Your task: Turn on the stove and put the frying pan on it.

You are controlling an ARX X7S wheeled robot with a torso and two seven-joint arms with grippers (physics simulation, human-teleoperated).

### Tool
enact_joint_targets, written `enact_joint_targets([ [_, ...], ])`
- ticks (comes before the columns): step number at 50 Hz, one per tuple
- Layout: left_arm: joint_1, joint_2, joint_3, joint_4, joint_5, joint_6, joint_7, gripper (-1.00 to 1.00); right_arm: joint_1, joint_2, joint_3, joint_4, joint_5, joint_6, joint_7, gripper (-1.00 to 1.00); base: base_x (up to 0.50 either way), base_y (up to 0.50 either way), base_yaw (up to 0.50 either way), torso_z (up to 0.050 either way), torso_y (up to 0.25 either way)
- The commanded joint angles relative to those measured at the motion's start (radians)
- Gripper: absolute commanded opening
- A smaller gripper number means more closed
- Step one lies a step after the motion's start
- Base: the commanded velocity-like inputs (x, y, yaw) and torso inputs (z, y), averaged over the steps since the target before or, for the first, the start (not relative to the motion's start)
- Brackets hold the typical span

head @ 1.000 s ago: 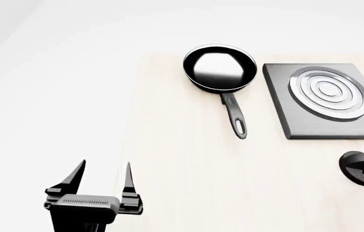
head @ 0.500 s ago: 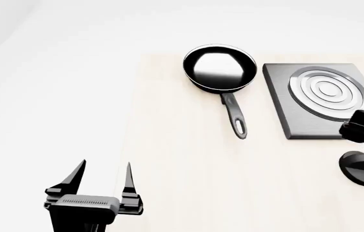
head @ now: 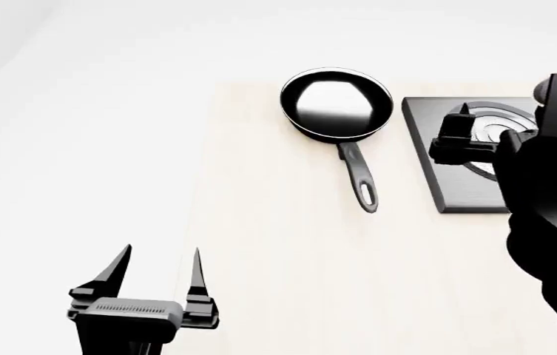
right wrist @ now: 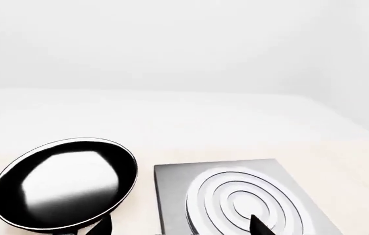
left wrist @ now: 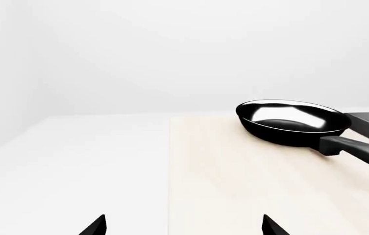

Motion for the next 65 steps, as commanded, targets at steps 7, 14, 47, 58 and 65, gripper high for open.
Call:
enact_joint_targets([
  [7,0.001,-0.004,0.005,0.002,-0.003,0.004,-0.002,1.00,0.173,-0.047,-0.143,0.151,0.033,-0.003,-0.126,1.00,0.00,0.00,0.00,0.000,0.000],
  [14,0.002,-0.005,0.007,0.003,-0.004,0.005,-0.004,1.00,0.286,-0.070,-0.224,0.325,0.068,0.098,-0.209,1.00,0.00,0.00,0.00,0.000,0.000],
  [47,-0.001,-0.012,0.012,0.003,-0.015,0.007,-0.009,1.00,0.551,-0.220,-0.366,1.091,-0.058,-0.111,-0.405,1.00,0.00,0.00,0.00,0.000,0.000],
  [58,-0.002,-0.015,0.014,0.005,-0.017,0.006,-0.012,1.00,0.611,-0.289,-0.424,1.363,-0.129,-0.258,-0.473,1.00,0.00,0.00,0.00,0.000,0.000],
  [65,-0.002,-0.017,0.015,0.006,-0.018,0.005,-0.013,1.00,0.637,-0.329,-0.444,1.507,-0.158,-0.347,-0.507,1.00,0.00,0.00,0.00,0.000,0.000],
])
